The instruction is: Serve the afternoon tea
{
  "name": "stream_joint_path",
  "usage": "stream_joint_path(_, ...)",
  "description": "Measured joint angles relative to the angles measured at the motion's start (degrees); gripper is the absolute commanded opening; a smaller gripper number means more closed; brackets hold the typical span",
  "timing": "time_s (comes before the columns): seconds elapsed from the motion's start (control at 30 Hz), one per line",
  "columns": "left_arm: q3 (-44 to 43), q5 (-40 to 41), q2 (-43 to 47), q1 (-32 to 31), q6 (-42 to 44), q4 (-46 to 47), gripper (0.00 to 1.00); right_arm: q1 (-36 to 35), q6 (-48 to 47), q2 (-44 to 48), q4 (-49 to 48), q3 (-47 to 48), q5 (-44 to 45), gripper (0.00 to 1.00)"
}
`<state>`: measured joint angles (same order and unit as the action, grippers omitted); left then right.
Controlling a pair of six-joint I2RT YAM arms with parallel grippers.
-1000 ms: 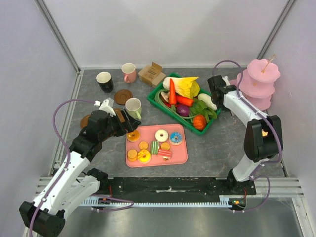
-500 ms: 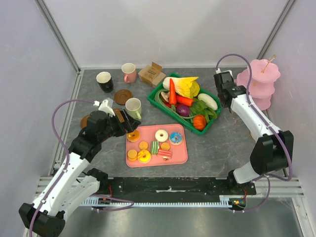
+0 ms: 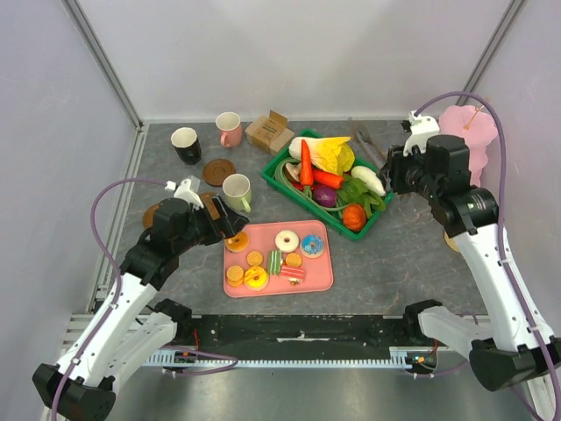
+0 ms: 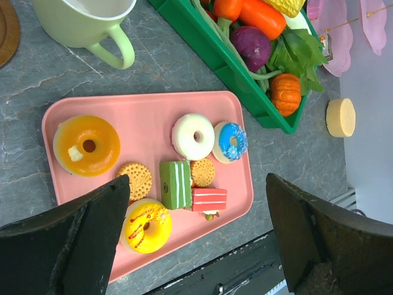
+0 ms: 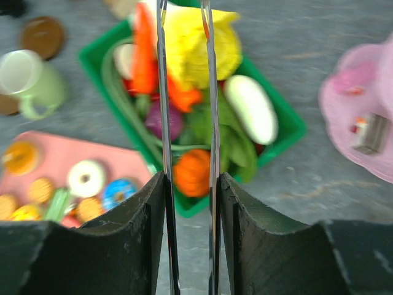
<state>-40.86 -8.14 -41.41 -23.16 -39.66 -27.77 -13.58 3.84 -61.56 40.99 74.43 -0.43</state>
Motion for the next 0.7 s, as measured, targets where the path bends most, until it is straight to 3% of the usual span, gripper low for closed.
stream_joint_path(0.27, -0.63, 1.01, 1.90, 0.00, -0.02, -3.32, 0.97, -10.47, 3.63, 3.87, -0.90, -2.56, -17.53, 0.46)
stream_joint_path(0.7, -2.43, 5.07, 4.33, 0.00, 0.00, -8.83, 0.97, -27.87, 6.05, 1.68, 2.12, -10.86, -16.81, 0.47)
